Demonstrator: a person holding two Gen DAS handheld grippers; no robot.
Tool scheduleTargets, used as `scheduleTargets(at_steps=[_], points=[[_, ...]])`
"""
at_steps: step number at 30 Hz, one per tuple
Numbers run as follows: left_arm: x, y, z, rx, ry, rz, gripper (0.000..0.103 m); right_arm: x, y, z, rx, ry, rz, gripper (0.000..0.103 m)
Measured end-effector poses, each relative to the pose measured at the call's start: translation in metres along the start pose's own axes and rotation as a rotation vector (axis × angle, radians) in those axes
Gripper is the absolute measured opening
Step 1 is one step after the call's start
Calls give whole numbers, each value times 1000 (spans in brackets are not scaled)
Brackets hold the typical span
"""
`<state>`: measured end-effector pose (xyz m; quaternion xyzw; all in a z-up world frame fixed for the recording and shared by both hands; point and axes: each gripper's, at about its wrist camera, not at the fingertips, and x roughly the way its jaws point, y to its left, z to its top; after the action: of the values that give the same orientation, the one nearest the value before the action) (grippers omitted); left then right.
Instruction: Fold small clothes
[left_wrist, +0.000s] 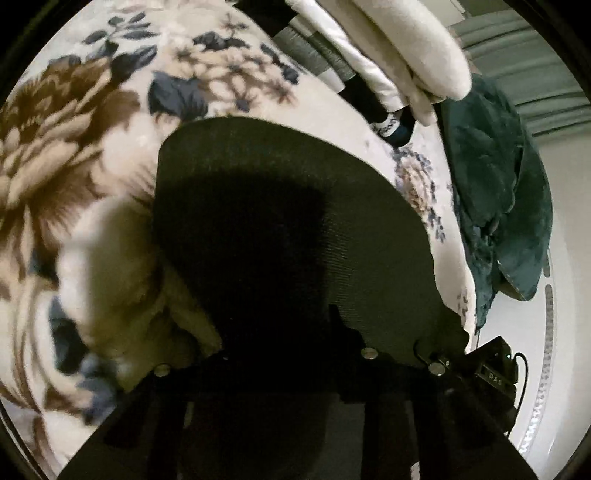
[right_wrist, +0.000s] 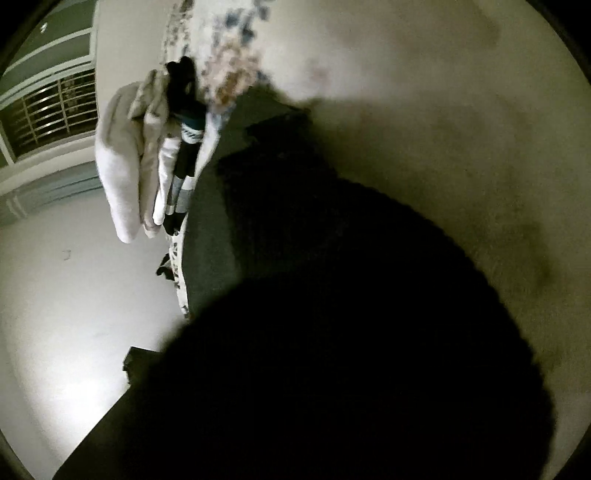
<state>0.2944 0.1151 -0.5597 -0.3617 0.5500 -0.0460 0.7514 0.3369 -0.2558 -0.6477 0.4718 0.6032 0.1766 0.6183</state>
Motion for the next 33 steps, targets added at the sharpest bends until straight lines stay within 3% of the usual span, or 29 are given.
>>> scheduleTargets(at_steps=[4, 9, 13, 17, 22, 25, 29, 33], points=[[-20, -9, 13, 19, 38, -27, 22, -18, 31, -16, -11, -53, -11, 24], [-55, -51, 59, 92, 69, -80, 21, -44, 99, -33, -31, -138, 3, 24], [-95, -91, 118, 176, 76, -142, 21, -66, 178, -35, -71, -251, 45, 24], [-128, -132, 198, 266, 48, -186, 21, -65, 255, -14, -120, -351, 93, 23], [-130, -158, 313, 337, 20, -175, 22, -9, 332, 56, -151, -422, 151, 23], [-107, -152, 372, 358, 19, -132, 22, 33, 349, 98, -159, -426, 160, 23], [-59, -119, 428, 350, 59, -63, 22, 107, 354, 156, -158, -397, 108, 23], [-25, -87, 447, 309, 132, -28, 24, 139, 340, 172, -141, -369, 69, 23]])
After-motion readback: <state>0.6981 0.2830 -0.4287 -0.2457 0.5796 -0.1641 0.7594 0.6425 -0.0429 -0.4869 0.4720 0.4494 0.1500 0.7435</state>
